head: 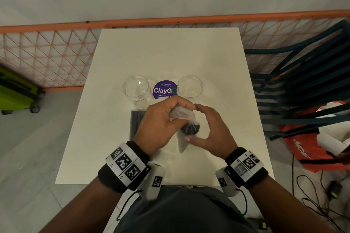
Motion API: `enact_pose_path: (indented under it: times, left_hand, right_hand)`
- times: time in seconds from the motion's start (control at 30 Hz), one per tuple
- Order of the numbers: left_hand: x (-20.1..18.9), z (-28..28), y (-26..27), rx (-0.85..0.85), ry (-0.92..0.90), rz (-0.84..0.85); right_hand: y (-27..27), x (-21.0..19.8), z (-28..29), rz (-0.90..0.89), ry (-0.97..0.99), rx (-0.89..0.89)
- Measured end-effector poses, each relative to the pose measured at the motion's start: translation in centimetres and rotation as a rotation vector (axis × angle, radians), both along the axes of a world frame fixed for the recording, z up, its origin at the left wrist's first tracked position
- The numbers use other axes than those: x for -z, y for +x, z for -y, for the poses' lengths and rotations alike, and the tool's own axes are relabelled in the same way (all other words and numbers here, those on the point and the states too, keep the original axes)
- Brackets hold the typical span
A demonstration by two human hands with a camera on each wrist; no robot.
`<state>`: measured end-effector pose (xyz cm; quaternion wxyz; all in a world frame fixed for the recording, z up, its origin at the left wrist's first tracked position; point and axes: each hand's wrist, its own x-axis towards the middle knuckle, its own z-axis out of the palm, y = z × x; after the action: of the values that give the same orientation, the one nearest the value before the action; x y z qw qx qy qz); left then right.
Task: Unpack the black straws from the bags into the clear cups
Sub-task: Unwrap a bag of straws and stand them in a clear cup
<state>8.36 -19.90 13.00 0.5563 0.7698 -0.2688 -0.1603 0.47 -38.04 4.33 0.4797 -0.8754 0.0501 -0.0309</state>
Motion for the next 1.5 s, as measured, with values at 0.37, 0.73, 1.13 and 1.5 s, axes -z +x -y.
enact_pose_path:
  times: [0.37,0.73,1.13,1.5]
  left_hand:
    - [0.1,-0.2,1.1,-0.011,-0.062,-0.040]
    - [0.2,0.1,1.4,0.018,-0.103,-0.053]
    - [0.3,0.8,2.1,0.058,-0.158,-0.107]
    - [2.2,0.5,2.4,-0.033,-0.249,-0.233]
  right_hand:
    - [-0.7,0.2,0.6,-0.078,0.106,-0.023]
    - [0.2,0.6,0.7,-0.080,0.008,-0.009]
    - [0.8,0.0,-0.7,-0.184,0.008,-0.066]
    - [1.9,1.5,-1.0,-0.224,-0.003,0.085]
